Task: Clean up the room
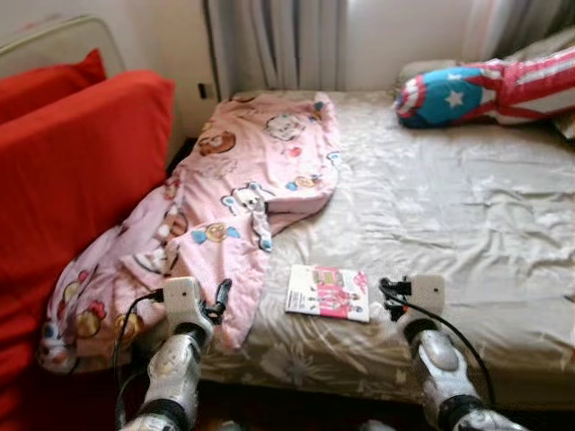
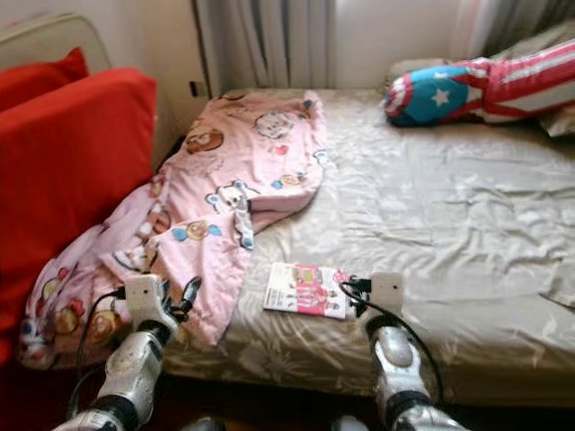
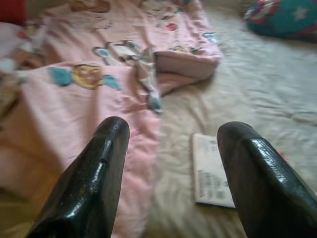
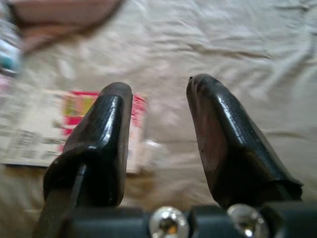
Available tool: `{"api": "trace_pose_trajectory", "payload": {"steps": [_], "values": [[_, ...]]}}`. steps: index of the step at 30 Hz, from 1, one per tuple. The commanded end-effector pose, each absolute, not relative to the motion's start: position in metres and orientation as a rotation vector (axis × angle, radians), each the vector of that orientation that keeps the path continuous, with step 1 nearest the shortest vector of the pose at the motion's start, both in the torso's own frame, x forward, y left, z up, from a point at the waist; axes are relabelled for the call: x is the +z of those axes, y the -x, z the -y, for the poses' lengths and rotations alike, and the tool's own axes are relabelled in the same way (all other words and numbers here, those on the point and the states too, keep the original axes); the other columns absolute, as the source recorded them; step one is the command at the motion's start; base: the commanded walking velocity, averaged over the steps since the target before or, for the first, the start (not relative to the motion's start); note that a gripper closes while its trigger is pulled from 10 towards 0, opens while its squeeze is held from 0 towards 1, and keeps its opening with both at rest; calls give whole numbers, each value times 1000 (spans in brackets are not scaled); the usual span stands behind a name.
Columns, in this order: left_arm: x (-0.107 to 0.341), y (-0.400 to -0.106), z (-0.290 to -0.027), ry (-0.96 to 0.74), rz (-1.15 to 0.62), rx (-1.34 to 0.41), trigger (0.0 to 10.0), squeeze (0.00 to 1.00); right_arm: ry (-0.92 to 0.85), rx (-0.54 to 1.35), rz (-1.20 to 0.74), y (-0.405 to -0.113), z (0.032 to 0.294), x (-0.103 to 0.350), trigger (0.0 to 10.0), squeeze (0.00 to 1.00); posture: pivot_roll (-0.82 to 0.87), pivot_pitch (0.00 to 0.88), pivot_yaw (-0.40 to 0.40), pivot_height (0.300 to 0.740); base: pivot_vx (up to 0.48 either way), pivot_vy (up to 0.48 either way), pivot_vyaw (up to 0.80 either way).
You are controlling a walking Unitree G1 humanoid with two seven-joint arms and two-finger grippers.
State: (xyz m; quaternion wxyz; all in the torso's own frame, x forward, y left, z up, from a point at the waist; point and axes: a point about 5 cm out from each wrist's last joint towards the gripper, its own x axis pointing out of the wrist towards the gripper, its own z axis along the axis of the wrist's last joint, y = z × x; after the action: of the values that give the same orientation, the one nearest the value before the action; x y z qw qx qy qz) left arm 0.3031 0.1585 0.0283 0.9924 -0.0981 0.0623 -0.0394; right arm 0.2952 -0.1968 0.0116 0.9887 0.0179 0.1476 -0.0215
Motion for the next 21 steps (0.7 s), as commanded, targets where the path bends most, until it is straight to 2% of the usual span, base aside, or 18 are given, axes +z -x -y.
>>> {"api": "trace_pose_trajectory", "payload": {"steps": [1, 13, 18, 21], "values": [[26, -301, -172, 180, -139, -49, 10000, 0, -53, -9, -296, -300, 184, 13, 10000, 0, -108, 36, 33, 638, 341, 0, 0], [26, -300, -172, 179, -135, -55, 10000, 0, -71, 5, -321, -302, 182, 13, 10000, 0, -111, 70, 36, 638, 340, 0, 0], [24, -296, -174, 173, -135, -58, 10000, 0, -67, 45, -258, -311, 171, 24, 10000, 0, -116, 120, 43, 638, 331, 0, 0], [22, -292, -177, 171, -131, -59, 10000, 0, -49, 81, -231, -317, 166, 31, 10000, 0, -122, 158, 47, 638, 0, 0, 0]]}}
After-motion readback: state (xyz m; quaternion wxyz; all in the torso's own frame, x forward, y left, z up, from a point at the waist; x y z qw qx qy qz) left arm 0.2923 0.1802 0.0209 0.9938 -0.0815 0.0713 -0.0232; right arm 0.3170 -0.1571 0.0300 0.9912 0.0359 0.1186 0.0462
